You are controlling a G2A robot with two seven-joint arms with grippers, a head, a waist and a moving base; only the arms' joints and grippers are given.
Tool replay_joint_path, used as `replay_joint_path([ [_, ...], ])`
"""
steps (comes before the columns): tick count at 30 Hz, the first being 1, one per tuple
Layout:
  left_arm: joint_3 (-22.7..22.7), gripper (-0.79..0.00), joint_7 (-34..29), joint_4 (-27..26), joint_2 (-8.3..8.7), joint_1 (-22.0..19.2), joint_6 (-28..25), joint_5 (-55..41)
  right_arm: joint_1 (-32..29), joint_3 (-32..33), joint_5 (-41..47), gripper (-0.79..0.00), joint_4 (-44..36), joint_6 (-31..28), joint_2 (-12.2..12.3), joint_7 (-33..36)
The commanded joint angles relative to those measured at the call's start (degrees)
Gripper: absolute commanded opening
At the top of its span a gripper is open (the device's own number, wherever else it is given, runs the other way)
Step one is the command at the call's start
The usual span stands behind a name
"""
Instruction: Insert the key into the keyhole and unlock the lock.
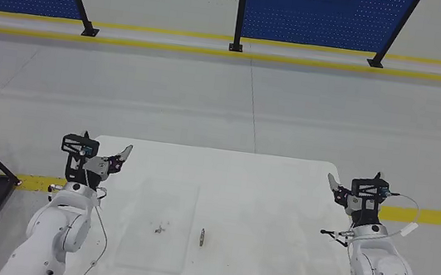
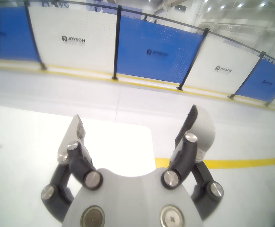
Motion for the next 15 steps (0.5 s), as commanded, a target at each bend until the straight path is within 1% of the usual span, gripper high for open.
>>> replay_joint_path([
  [1,0.00,-0.001,0.00,0.00,0.00,0.00,0.00,0.00,0.00,0.00,0.00,0.000,0.00,0.00,0.00,0.00],
  [8,0.00,-0.001,0.00,0.00,0.00,0.00,0.00,0.00,0.00,0.00,0.00,0.000,0.00,0.00,0.00,0.00],
  [9,0.18,0.000,0.06,-0.46,0.06,-0.01,-0.73,0.95,0.00,0.00,0.00,0.000,0.00,0.00,0.00,0.00],
  [11,0.34,0.000,-0.35,-2.30,0.44,0.79,-4.32,5.78,0.00,0.00,0.00,0.000,0.00,0.00,0.00,0.00],
  [15,0.36,0.000,-3.34,-7.84,0.85,4.48,-7.59,12.33,0.00,0.00,0.00,0.000,0.00,0.00,0.00,0.00],
])
